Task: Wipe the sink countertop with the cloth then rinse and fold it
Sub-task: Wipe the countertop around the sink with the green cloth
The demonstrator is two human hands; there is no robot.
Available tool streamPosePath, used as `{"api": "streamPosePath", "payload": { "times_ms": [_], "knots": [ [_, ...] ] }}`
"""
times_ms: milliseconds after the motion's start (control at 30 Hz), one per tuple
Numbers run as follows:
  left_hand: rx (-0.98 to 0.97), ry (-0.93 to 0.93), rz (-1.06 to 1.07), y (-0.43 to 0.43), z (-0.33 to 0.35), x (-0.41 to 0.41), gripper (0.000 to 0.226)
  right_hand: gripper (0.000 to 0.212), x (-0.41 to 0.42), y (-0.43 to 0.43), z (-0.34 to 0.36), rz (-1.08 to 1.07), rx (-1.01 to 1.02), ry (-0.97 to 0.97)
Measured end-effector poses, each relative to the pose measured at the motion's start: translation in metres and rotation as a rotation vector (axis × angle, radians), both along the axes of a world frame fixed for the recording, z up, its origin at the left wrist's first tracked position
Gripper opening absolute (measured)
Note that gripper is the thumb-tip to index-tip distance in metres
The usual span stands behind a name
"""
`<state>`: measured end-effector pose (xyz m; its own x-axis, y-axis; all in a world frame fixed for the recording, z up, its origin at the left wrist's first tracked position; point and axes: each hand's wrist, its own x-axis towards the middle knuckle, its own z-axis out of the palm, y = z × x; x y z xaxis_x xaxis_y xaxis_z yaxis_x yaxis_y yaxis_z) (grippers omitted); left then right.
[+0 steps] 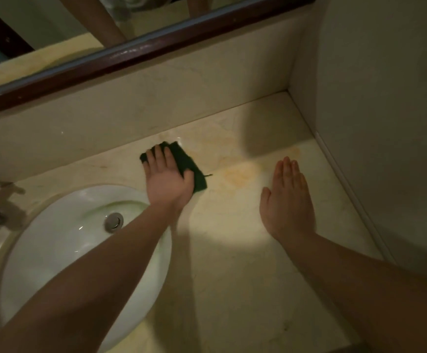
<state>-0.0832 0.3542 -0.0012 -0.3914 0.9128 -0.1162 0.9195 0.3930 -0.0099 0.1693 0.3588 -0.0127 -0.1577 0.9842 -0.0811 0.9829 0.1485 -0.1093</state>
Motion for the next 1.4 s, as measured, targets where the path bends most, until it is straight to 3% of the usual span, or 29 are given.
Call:
{"api": "streamPosePath", "payload": {
  "times_ms": [100,233,367,433,600,833,1033,1167,1400],
  "knots": [
    [-0.001,0.002,-0.101,0.013,0.002,0.039,0.082,0.071,0.0,0.0,0.001,0.012,0.007,0.003],
    [0.037,-0.071,-0.387,0.002,0.003,0.11,0.078,0.066,0.002,-0.003,0.003,0.037,-0.008,-0.006],
    [0.012,-0.123,-0.535,-0.045,0.005,0.108,0.077,0.065,0.007,-0.004,0.006,0.077,-0.017,-0.006],
    [0.003,-0.102,-0.488,-0.066,0.006,0.086,0.079,0.067,0.013,-0.003,0.005,0.115,-0.031,0.001],
    [0.05,-0.076,-0.039,-0.078,0.01,0.001,0.076,0.073,0.018,-0.002,0.005,0.157,-0.013,0.004],
    [-0.004,-0.05,0.128,-0.025,0.005,-0.032,0.083,0.071,0.017,0.0,0.001,0.157,0.005,0.008],
    [-0.032,-0.018,-0.016,0.051,0.0,-0.002,0.085,0.069,0.017,0.002,-0.002,0.163,-0.017,0.004],
    [-0.046,0.029,-0.231,0.075,0.0,0.032,0.082,0.068,0.016,0.002,-0.001,0.18,-0.019,-0.006],
    [-0.016,-0.154,-0.664,0.111,0.008,0.141,0.077,0.066,0.017,0.002,-0.001,0.156,-0.024,0.039]
  ]
}}
